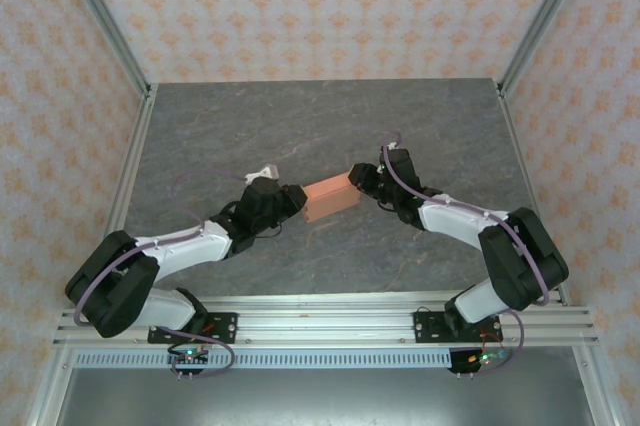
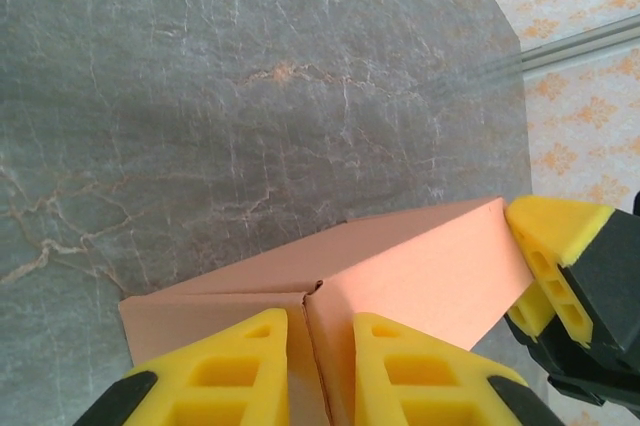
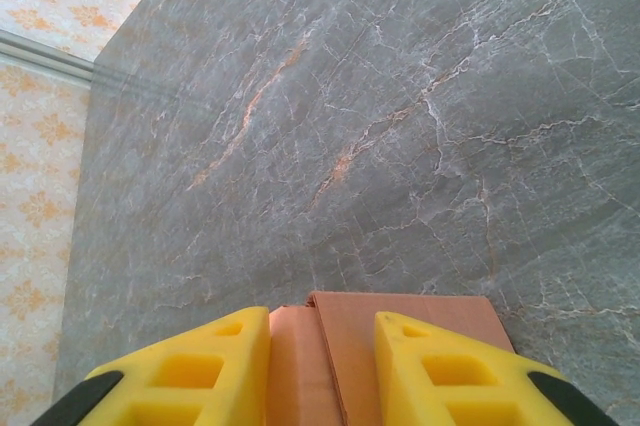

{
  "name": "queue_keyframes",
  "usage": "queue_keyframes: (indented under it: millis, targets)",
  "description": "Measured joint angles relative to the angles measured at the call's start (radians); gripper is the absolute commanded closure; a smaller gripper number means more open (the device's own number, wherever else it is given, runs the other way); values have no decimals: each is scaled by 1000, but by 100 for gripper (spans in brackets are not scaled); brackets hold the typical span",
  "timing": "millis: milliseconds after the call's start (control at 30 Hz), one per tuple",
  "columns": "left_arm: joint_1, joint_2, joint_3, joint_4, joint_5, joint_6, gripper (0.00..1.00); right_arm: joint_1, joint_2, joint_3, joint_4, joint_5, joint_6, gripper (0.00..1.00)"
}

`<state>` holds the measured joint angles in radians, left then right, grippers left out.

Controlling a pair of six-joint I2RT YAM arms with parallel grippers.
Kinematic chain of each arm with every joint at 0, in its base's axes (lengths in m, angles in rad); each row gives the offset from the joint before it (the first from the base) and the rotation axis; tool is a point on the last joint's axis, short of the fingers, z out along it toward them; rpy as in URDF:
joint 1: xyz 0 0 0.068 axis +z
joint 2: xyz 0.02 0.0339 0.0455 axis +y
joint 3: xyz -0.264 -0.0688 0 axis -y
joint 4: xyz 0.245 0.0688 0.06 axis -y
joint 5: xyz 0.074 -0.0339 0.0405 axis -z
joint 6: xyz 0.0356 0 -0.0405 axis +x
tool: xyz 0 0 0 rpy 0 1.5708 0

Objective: Fold the paper box

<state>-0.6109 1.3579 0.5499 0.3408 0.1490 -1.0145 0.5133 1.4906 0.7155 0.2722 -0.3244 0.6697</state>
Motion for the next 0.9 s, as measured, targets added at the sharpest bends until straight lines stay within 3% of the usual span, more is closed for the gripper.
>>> queue_keyframes:
  millis: [400,600,900]
  targets:
    - [75,63,90,-63,23,184,81,1,-5,-62,103,-35,62,68]
    - [97,80,86,-30,68,202,83,1,-22,-89,118,-43,55,70]
    - [131,76,6,99,161,159,87,0,-22,-109,146,-55,6,80]
